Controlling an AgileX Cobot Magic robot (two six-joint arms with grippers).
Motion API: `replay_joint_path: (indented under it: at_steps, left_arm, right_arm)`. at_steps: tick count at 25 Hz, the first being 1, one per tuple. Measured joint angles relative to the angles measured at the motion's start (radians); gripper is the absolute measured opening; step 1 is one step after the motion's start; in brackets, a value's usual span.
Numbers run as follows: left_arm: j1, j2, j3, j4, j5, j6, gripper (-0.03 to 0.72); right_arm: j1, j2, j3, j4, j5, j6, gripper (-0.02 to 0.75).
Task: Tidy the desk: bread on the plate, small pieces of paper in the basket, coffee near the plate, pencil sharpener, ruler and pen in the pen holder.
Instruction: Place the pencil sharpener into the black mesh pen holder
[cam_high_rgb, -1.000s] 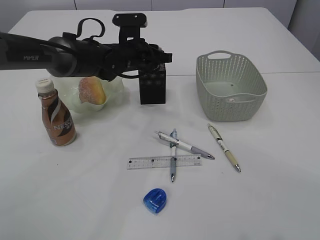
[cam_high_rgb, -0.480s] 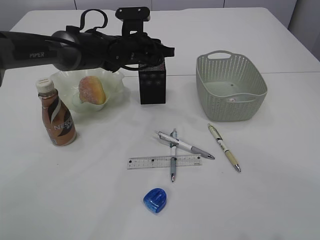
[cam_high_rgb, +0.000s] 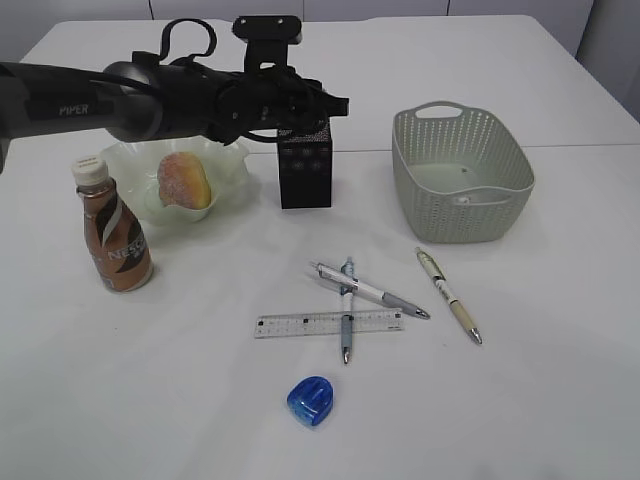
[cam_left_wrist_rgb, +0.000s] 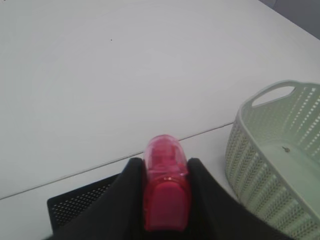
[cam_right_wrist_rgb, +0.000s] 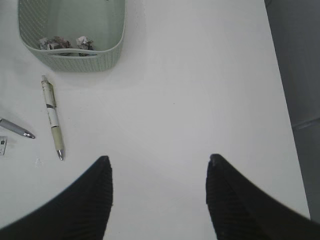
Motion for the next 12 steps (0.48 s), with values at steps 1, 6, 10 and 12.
replay_joint_path:
  at_steps: [1, 6, 10, 12]
  left_arm:
    - [0.000, 0.000, 0.000, 0.000, 0.003, 0.000, 0.182]
    - [0.000, 0.000, 0.000, 0.000, 0.037, 0.000, 0.184]
    - [0.000, 0.000, 0.000, 0.008, 0.051, 0.000, 0.186]
    - [0.000, 0.000, 0.000, 0.011, 0.054, 0.000, 0.186]
  right_arm:
    - [0.000, 0.000, 0.000, 0.000, -0.002, 0.000, 0.467]
    - [0.000, 0.000, 0.000, 0.000, -0.002, 0.000, 0.467]
    - [0.000, 0.000, 0.000, 0.000, -0.005, 0.000, 0.467]
    - [0.000, 0.000, 0.000, 0.000, -0.005, 0.000, 0.467]
